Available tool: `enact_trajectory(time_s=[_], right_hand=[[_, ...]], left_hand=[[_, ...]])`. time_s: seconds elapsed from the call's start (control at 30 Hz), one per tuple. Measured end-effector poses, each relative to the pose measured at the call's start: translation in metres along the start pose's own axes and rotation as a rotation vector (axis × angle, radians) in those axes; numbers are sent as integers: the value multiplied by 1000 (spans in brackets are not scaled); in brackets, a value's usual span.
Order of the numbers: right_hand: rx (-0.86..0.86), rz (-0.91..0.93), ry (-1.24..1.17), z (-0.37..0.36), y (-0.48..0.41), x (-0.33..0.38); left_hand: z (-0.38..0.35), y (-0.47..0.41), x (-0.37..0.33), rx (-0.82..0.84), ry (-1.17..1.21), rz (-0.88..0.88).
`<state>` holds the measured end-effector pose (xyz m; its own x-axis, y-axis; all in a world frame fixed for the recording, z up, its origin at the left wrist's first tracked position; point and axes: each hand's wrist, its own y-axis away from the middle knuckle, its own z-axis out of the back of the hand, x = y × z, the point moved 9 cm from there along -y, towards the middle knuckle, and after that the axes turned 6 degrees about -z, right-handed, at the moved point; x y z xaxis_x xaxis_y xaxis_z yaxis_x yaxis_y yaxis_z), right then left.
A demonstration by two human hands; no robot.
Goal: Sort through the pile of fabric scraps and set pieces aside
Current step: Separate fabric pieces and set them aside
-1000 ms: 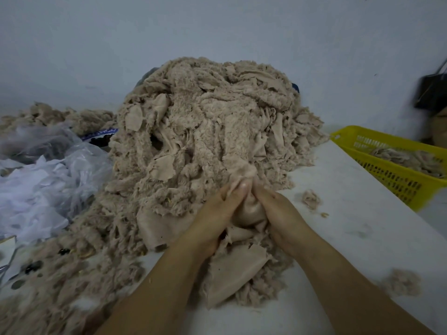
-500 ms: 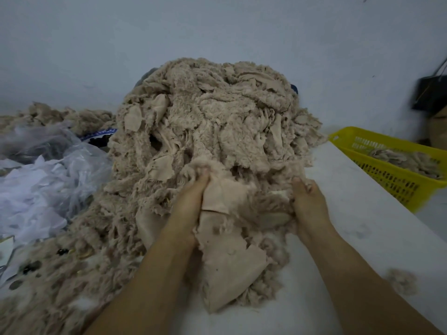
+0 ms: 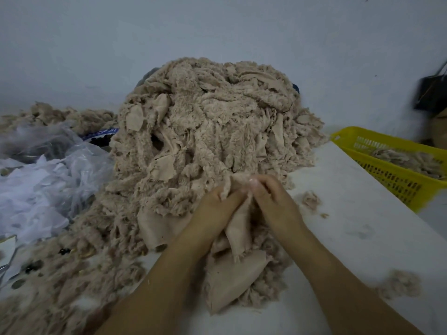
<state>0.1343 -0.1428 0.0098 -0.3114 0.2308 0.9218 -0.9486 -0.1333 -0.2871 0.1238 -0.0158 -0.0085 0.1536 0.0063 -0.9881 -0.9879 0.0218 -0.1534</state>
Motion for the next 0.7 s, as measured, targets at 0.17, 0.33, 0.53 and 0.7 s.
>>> enact_trajectory(time_s=[0.17,0.33,0.53,0.7], right_hand=[[-89,21,77,4,-4,-1],[-183,-137,35,12,-7,-20],[-419,-328,-115,63,-9,-45],[46,-149,-32,-9,-2,-19]], left_hand=[[-14,3,1,119,-121,-27],[-18,6,-2,164,93,15],[20,1,-5,-89,306,72],[21,2,-5,-185,94,-4]])
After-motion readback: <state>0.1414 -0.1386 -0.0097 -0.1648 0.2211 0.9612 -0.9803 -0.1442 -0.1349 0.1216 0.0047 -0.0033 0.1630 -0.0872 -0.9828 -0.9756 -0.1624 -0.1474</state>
